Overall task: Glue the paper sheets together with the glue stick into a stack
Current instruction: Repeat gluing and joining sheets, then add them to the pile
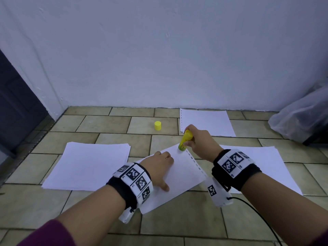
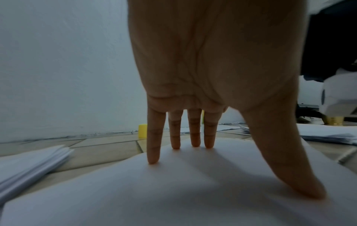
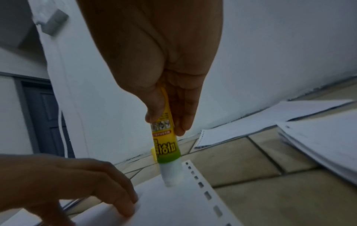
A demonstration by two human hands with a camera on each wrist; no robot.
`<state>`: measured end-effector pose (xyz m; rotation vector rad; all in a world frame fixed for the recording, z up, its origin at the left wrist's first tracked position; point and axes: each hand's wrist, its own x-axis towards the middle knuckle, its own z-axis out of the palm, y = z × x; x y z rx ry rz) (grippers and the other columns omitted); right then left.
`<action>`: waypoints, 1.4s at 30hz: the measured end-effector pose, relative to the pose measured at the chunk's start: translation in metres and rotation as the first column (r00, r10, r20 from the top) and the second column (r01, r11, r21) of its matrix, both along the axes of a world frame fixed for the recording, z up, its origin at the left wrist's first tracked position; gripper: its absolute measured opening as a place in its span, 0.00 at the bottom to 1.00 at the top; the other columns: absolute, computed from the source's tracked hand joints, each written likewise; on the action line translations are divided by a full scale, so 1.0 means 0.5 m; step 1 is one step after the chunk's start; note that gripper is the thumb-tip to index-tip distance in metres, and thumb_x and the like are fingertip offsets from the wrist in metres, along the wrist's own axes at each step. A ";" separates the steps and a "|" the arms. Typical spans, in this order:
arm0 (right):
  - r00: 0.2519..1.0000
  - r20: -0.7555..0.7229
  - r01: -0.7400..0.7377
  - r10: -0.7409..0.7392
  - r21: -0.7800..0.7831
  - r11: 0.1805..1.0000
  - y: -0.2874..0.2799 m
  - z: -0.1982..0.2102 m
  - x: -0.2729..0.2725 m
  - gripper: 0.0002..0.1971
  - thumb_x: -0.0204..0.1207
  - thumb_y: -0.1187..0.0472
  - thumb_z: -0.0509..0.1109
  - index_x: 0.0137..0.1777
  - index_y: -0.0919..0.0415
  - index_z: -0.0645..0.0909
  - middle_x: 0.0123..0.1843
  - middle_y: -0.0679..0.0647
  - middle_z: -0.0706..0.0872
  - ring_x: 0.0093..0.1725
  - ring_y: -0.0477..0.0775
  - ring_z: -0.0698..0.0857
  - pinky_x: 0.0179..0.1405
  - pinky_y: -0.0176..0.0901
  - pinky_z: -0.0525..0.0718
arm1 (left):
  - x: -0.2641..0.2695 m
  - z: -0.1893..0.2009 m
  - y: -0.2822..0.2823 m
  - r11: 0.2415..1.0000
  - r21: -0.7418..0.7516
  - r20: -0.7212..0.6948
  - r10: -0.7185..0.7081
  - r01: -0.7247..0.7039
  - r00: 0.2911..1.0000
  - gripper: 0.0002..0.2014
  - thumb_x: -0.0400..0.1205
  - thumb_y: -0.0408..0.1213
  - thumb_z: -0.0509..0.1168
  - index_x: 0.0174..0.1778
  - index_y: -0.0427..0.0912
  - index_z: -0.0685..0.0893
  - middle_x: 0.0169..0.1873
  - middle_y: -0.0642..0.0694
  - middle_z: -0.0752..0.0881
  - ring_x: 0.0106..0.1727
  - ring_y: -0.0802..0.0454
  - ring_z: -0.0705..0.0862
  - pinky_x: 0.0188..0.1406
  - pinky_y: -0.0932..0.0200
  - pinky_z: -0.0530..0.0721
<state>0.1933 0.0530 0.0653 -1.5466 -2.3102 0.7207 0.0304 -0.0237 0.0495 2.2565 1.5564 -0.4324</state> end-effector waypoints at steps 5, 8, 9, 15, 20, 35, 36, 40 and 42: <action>0.982 0.147 -0.113 0.115 -0.025 0.993 -0.032 0.024 0.036 0.16 0.80 0.66 0.68 0.66 0.61 0.71 0.43 0.53 0.77 0.41 0.55 0.75 0.36 0.42 0.70 | -0.003 -0.004 0.001 1.000 0.011 0.019 0.001 -0.001 1.000 0.43 0.72 0.54 0.75 0.77 0.41 0.64 0.74 0.45 0.65 0.72 0.45 0.66 0.70 0.50 0.71; 0.978 0.158 -0.124 0.135 -0.077 0.989 -0.055 0.034 0.067 0.15 0.79 0.63 0.70 0.63 0.58 0.71 0.46 0.54 0.78 0.44 0.55 0.76 0.40 0.42 0.73 | -0.003 -0.004 0.001 1.000 -0.008 0.004 -0.007 0.007 1.000 0.42 0.73 0.52 0.75 0.78 0.40 0.63 0.76 0.45 0.64 0.74 0.45 0.64 0.72 0.49 0.69; 0.975 0.171 -0.126 0.140 -0.093 0.988 -0.062 0.036 0.075 0.15 0.79 0.62 0.70 0.62 0.57 0.71 0.46 0.56 0.79 0.43 0.56 0.78 0.40 0.44 0.75 | -0.003 -0.002 0.001 1.000 -0.015 -0.009 -0.013 0.013 1.000 0.41 0.75 0.51 0.74 0.79 0.40 0.62 0.76 0.45 0.63 0.75 0.44 0.64 0.73 0.50 0.68; 0.955 0.230 -0.155 0.186 -0.144 0.977 -0.084 0.049 0.105 0.15 0.78 0.60 0.71 0.61 0.56 0.72 0.45 0.56 0.81 0.41 0.54 0.79 0.36 0.39 0.75 | -0.017 -0.005 -0.001 0.999 0.019 -0.048 -0.029 0.030 0.998 0.31 0.83 0.33 0.63 0.82 0.46 0.59 0.79 0.49 0.59 0.77 0.47 0.63 0.69 0.47 0.75; 0.934 -0.329 -0.003 -0.136 -0.389 0.921 -0.050 0.034 0.129 0.13 0.81 0.69 0.66 0.63 0.61 0.75 0.40 0.56 0.84 0.33 0.52 0.82 0.39 0.41 0.83 | -0.021 -0.010 -0.009 0.997 0.067 -0.046 -0.021 0.024 0.999 0.32 0.82 0.34 0.64 0.81 0.50 0.61 0.78 0.51 0.62 0.75 0.49 0.65 0.64 0.50 0.78; 0.663 -0.600 0.045 -0.449 -0.567 0.823 -0.018 -0.002 0.101 0.03 0.81 0.69 0.64 0.52 0.66 0.76 0.39 0.60 0.83 0.31 0.52 0.83 0.34 0.37 0.85 | -0.020 -0.026 -0.031 0.996 0.088 0.044 0.010 -0.014 0.999 0.33 0.79 0.56 0.66 0.78 0.54 0.63 0.75 0.50 0.62 0.75 0.51 0.63 0.66 0.53 0.73; 0.658 -0.603 0.068 -0.451 -0.549 0.833 -0.016 -0.003 0.096 0.03 0.81 0.70 0.65 0.52 0.66 0.76 0.40 0.60 0.83 0.31 0.53 0.83 0.34 0.37 0.85 | -0.021 -0.025 -0.028 0.995 0.100 0.028 0.015 -0.018 0.999 0.33 0.80 0.57 0.65 0.79 0.54 0.62 0.74 0.49 0.64 0.74 0.51 0.65 0.66 0.53 0.73; 0.684 -0.595 0.149 -0.423 -0.453 0.879 -0.006 -0.010 0.070 0.06 0.77 0.72 0.70 0.47 0.62 0.76 0.45 0.64 0.83 0.35 0.56 0.84 0.40 0.41 0.86 | -0.031 -0.024 -0.019 0.988 0.134 0.026 0.068 -0.071 0.997 0.34 0.80 0.59 0.64 0.79 0.51 0.62 0.74 0.48 0.65 0.74 0.51 0.65 0.64 0.56 0.71; 0.722 -0.575 0.172 -0.385 -0.389 0.905 -0.003 -0.012 0.055 0.09 0.74 0.71 0.73 0.46 0.60 0.76 0.45 0.62 0.84 0.39 0.61 0.86 0.48 0.50 0.87 | -0.035 -0.025 -0.018 0.985 0.144 0.044 0.089 -0.094 0.995 0.35 0.79 0.59 0.64 0.79 0.48 0.63 0.78 0.49 0.61 0.78 0.50 0.60 0.70 0.54 0.69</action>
